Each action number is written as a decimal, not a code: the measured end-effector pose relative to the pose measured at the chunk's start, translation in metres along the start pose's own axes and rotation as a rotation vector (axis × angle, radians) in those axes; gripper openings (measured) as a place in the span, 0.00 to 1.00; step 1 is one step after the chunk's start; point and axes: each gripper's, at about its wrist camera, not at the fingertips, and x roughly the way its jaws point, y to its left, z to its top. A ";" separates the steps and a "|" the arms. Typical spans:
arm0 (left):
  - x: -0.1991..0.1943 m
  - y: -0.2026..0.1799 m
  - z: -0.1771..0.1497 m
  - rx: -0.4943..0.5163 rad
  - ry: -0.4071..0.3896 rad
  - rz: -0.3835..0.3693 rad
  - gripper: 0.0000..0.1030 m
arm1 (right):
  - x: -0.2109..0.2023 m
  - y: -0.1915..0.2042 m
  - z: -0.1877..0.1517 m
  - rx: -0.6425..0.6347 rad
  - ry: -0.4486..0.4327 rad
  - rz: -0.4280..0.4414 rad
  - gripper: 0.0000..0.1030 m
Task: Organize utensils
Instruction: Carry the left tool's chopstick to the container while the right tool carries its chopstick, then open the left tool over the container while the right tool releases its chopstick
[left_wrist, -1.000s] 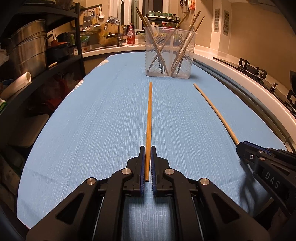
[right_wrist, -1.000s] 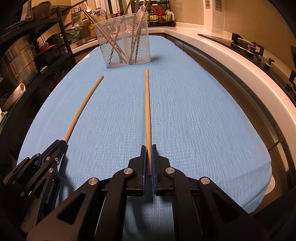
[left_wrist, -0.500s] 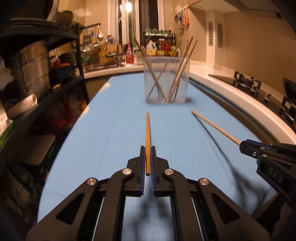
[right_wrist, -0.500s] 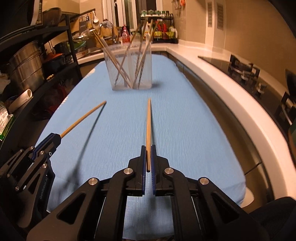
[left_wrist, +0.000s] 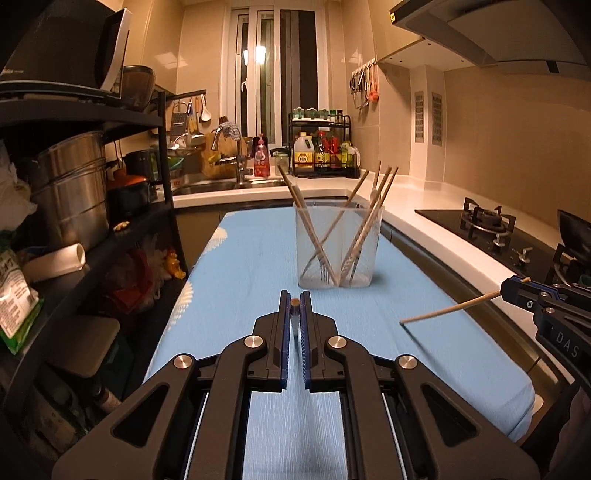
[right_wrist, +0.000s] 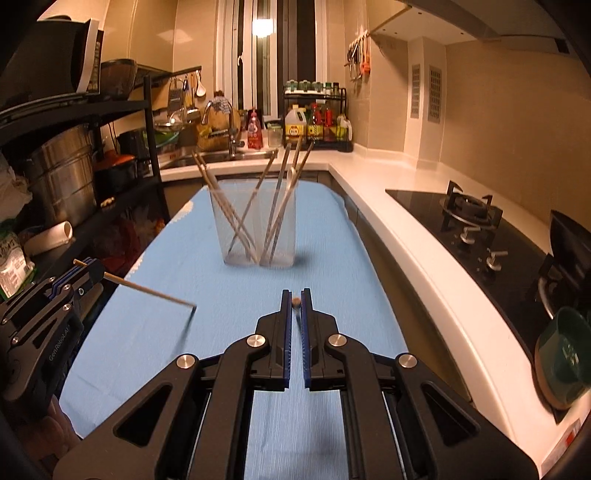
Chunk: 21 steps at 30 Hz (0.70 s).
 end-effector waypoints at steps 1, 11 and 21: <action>0.001 0.001 0.005 0.001 -0.005 -0.003 0.05 | 0.002 -0.002 0.006 0.006 -0.003 0.006 0.05; 0.024 0.005 0.064 0.002 0.030 -0.080 0.05 | 0.019 -0.017 0.065 0.064 0.023 0.074 0.05; 0.063 0.016 0.111 -0.040 0.099 -0.119 0.05 | 0.032 -0.012 0.122 0.019 0.059 0.074 0.04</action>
